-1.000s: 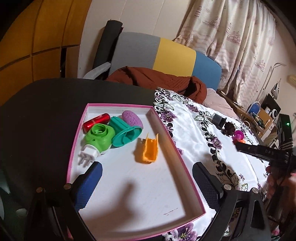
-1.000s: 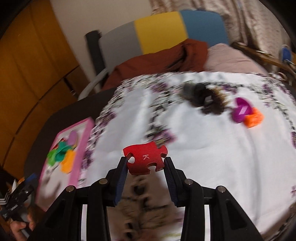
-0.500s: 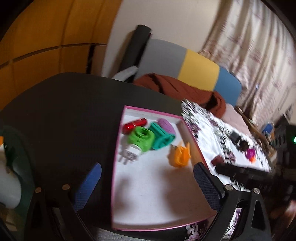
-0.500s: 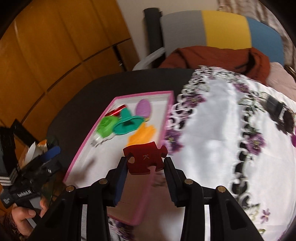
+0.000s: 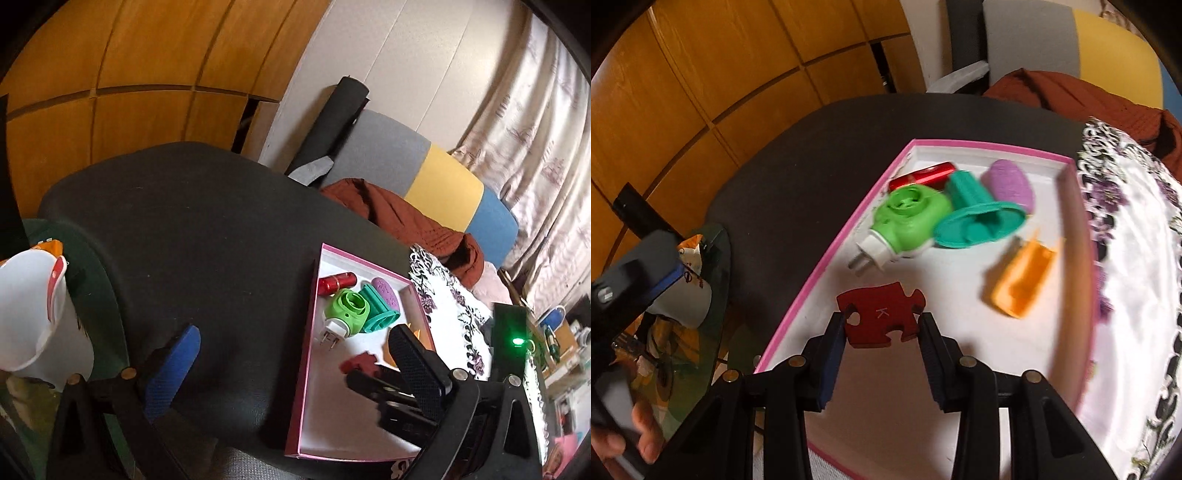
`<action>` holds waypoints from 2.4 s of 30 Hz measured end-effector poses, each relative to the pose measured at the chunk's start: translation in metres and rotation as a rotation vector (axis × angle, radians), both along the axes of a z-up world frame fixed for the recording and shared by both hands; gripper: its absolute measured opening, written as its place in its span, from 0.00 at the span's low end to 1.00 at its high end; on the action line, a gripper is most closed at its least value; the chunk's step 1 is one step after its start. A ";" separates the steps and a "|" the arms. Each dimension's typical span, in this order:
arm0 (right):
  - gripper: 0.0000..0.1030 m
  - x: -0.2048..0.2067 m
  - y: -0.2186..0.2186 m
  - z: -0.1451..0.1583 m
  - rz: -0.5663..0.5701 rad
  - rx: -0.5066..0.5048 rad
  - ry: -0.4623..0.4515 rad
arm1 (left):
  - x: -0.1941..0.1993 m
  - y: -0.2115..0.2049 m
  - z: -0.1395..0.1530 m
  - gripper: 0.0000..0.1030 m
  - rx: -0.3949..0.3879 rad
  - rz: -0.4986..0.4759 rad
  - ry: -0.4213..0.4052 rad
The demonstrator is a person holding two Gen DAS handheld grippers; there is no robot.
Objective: Organize rigid objects
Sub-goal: 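Carry the red puzzle piece into the pink tray and open the right tool, then move the right tool back to the toys and grasp the orange cube stack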
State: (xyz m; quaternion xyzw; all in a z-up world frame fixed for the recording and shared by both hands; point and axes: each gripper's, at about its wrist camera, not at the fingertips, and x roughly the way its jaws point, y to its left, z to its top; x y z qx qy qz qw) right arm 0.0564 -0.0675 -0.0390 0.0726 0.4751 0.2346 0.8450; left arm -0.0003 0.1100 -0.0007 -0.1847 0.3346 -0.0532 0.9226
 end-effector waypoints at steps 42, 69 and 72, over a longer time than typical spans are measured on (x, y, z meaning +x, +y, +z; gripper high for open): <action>0.43 -0.060 -0.285 0.016 -0.603 -0.068 0.031 | -0.009 -0.239 0.014 1.00 0.094 -0.602 -0.020; 0.43 -0.055 -0.530 -0.049 -1.170 0.015 0.247 | -0.020 -0.333 -0.002 1.00 0.163 -0.788 0.035; 0.43 -0.048 -0.537 -0.052 -1.163 0.068 0.225 | -0.020 -0.337 -0.006 1.00 0.175 -0.793 0.046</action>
